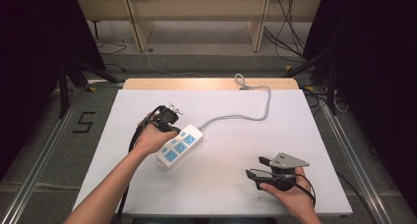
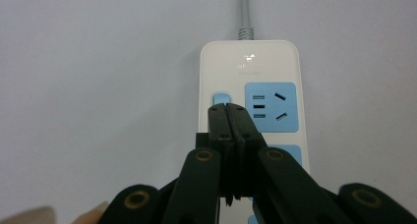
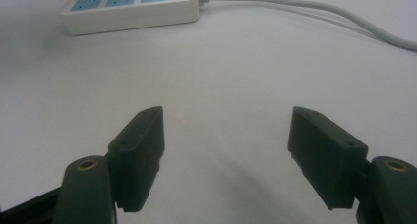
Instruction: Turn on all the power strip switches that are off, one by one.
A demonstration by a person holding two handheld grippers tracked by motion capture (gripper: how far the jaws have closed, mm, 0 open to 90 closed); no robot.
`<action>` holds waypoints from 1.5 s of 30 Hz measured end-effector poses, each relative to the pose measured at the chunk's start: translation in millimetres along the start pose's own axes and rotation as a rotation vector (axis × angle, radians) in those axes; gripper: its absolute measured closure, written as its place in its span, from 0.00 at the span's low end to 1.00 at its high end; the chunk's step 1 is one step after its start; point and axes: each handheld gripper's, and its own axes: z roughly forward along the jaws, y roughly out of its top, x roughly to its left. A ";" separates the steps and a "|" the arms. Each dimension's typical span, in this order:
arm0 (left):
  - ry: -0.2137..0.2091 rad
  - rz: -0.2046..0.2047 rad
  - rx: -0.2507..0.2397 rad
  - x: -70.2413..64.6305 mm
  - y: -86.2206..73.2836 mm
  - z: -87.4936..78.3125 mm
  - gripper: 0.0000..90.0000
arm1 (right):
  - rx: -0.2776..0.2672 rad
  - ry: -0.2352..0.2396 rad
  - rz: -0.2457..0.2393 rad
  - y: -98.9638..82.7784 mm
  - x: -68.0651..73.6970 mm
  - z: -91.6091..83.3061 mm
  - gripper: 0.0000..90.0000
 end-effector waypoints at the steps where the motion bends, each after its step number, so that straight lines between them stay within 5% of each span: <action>1: -0.002 -0.005 0.003 -0.3 0.3 1.5 0.99 | 0.000 0.000 0.000 0.0 0.0 0.0 0.34; 25: -0.024 -0.001 0.041 3.6 11.0 24.9 0.99 | 0.003 0.001 0.002 -0.2 -0.4 -0.1 0.34; 45: -0.003 0.027 0.062 0.5 16.6 33.4 0.99 | 0.002 0.005 -0.001 -0.1 -0.6 -0.4 0.34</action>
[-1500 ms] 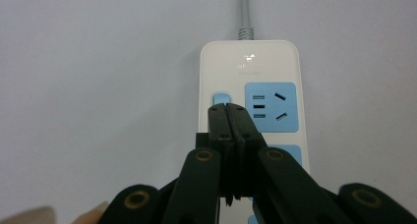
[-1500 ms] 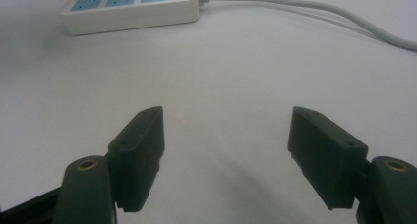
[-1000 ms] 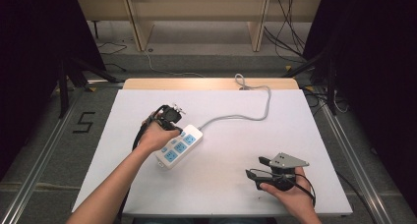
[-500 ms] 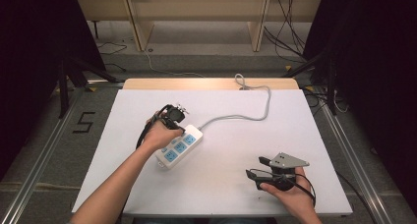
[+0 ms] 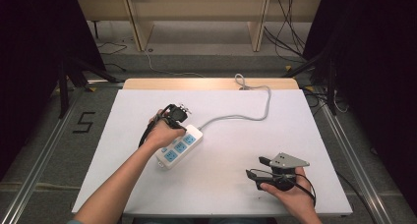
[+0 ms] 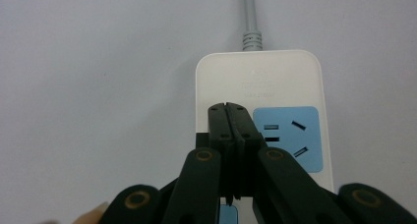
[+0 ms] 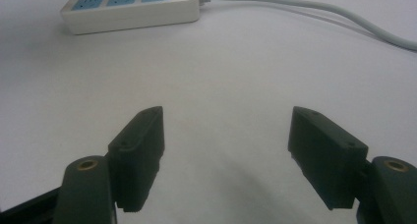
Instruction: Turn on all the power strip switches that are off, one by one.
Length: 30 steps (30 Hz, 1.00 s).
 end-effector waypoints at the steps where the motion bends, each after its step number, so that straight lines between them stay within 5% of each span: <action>1: -0.003 -0.002 0.000 0.7 -0.1 0.1 1.00 | -0.001 0.001 -0.002 0.1 0.2 0.2 0.34; 5: -0.016 -0.018 0.006 2.8 0.0 0.4 1.00 | 0.000 0.004 -0.002 0.2 0.9 0.3 0.34; 30: 0.023 0.043 0.070 -3.5 6.6 2.2 1.00 | 0.002 0.005 -0.006 0.5 1.7 1.2 0.34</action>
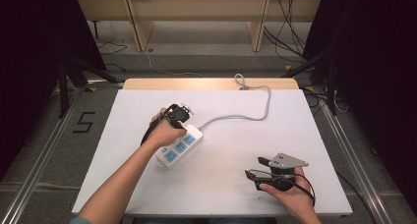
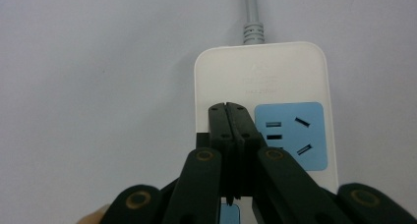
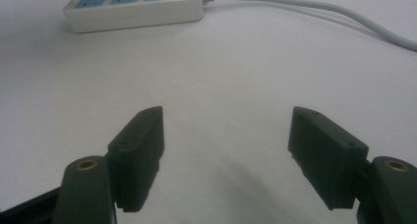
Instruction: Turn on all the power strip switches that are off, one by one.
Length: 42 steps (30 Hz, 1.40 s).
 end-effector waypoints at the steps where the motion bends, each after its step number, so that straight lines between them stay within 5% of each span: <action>1: 0.003 -0.004 -0.001 -0.6 -0.1 0.2 1.00 | 0.000 0.000 0.000 0.0 -0.1 0.0 0.34; 9: 0.021 0.019 0.020 -4.3 1.7 1.2 1.00 | 0.003 0.001 -0.002 0.1 0.2 0.4 0.34; 42: -0.007 0.001 0.005 -5.0 2.8 0.1 1.00 | 0.002 0.001 0.000 -0.1 -1.7 -0.3 0.34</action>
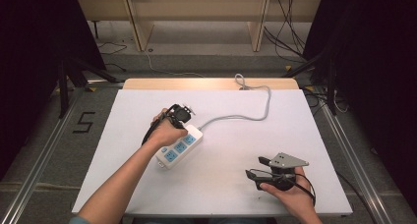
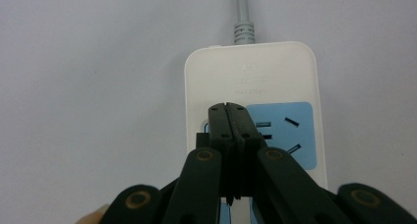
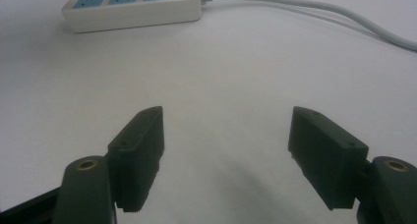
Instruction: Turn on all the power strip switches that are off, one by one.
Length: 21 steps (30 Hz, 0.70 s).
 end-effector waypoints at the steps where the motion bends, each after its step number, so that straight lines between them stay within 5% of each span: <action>1: 0.003 0.008 0.005 0.0 0.3 -0.3 1.00 | 0.000 -0.001 0.001 0.0 0.0 0.0 0.34; 21: 0.007 0.001 -0.016 -1.1 -0.7 -5.7 1.00 | 0.002 -0.001 0.000 -0.3 -0.3 0.2 0.34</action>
